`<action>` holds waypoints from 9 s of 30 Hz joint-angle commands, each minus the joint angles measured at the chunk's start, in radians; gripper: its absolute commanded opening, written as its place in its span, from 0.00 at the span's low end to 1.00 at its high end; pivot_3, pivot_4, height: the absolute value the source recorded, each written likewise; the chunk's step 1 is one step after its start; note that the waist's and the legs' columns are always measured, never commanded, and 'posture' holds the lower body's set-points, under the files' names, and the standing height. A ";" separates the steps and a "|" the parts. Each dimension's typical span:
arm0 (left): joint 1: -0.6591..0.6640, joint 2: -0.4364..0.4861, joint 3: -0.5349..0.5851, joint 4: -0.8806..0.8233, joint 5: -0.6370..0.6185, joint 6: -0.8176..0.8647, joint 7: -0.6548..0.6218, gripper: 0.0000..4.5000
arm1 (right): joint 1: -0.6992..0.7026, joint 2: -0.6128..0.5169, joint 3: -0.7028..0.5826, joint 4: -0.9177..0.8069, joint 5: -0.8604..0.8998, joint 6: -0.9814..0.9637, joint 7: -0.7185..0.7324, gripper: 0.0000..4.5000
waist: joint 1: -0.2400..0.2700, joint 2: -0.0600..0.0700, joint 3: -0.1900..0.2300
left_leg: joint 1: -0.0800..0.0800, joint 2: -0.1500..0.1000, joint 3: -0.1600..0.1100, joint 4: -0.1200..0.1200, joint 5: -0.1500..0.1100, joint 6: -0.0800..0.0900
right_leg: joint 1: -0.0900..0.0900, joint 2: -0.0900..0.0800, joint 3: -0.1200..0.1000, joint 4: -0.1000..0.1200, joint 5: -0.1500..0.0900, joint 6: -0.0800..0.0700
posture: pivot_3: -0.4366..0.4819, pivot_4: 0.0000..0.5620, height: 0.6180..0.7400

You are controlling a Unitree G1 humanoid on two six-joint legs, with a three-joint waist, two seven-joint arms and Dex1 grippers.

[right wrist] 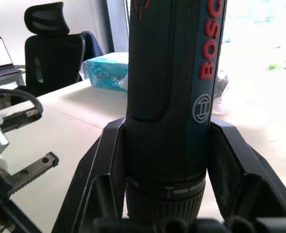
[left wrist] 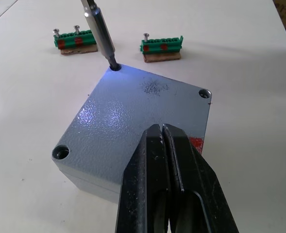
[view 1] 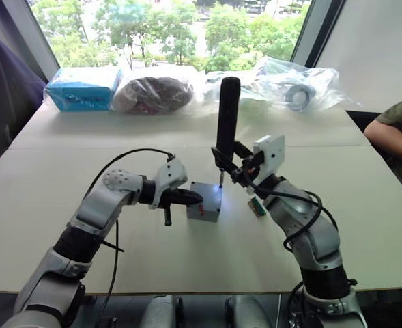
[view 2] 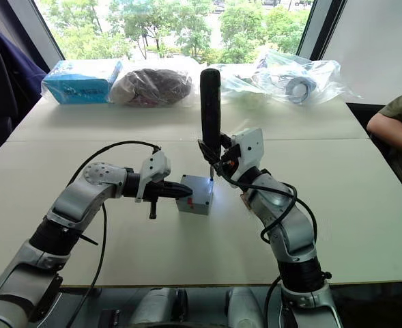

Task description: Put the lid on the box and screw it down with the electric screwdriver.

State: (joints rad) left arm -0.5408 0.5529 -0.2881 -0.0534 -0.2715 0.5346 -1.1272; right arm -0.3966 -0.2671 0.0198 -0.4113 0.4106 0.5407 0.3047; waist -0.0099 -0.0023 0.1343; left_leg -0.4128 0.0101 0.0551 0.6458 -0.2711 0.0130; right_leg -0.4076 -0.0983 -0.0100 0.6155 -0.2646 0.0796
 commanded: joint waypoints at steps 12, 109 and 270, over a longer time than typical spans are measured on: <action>-0.021 -0.082 0.187 -0.056 -0.100 0.126 0.215 0.00 | -0.335 -0.031 -0.377 -0.099 0.479 0.501 -0.321 0.39 | -0.004 0.001 0.018 | -0.009 0.001 -0.002 0.003 0.001 0.001 | -0.006 0.002 -0.004 0.004 0.001 0.001 | 0.48 0.27 1.00; -0.135 -0.022 0.047 0.180 0.032 -0.011 0.064 0.00 | -0.051 -0.436 0.232 -0.214 0.204 0.548 0.425 0.99 | 0.022 -0.002 0.032 | -0.028 0.003 0.000 0.038 0.000 0.007 | -0.017 0.017 -0.001 0.021 0.011 0.024 | 0.48 0.27 1.00; 0.002 0.205 0.201 -0.136 -0.214 0.216 0.051 0.00 | -0.041 -0.238 0.117 -0.057 0.048 0.349 0.249 0.02 | 0.018 -0.004 0.031 | -0.023 0.004 0.003 0.039 0.001 0.005 | -0.018 0.017 0.002 0.030 0.010 0.024 | 0.48 0.27 1.00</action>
State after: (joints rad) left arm -0.5425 0.7562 -0.1107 -0.1493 -0.4684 0.7440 -1.0801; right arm -0.4336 -0.5013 0.1391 -0.4629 0.4683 0.9096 0.5480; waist 0.0077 -0.0064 0.1654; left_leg -0.4361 0.0142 0.0579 0.6847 -0.2702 0.0185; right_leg -0.4257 -0.0810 -0.0079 0.6459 -0.2548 0.1032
